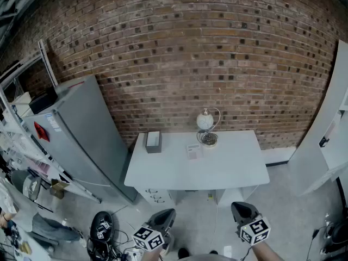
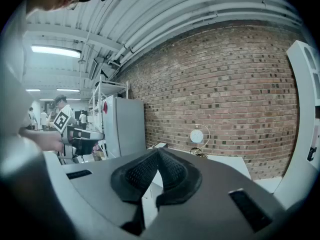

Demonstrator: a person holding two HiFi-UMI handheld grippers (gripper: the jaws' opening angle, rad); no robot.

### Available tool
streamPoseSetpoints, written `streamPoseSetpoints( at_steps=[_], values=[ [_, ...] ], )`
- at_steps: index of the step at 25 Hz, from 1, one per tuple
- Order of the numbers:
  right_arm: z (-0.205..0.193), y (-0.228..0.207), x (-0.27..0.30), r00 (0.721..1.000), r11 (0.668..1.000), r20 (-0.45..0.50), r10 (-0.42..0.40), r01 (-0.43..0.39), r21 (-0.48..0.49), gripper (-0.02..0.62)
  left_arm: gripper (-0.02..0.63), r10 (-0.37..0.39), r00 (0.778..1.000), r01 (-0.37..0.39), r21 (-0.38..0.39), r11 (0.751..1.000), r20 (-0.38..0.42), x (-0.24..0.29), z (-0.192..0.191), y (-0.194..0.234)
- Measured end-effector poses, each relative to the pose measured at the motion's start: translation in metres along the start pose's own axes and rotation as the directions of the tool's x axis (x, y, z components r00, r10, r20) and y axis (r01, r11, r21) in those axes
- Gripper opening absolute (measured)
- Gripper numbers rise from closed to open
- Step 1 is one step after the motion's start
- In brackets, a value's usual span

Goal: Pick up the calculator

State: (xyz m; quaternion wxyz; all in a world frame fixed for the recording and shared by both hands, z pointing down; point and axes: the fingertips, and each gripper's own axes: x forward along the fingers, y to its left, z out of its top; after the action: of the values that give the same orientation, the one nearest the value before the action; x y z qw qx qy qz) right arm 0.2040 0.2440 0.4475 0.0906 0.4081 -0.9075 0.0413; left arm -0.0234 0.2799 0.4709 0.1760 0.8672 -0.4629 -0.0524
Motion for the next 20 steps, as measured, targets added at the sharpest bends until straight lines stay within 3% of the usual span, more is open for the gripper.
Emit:
streamPoseSetpoints(
  at_steps=[20],
  values=[
    [0.0049,0.0076,-0.0059,1.000,1.000,0.020,-0.004,0.004,0.013,0.012,0.012,-0.002,1.000,0.002,-0.006,1.000,-0.002,-0.0052,-0.0052,-0.0073]
  ],
)
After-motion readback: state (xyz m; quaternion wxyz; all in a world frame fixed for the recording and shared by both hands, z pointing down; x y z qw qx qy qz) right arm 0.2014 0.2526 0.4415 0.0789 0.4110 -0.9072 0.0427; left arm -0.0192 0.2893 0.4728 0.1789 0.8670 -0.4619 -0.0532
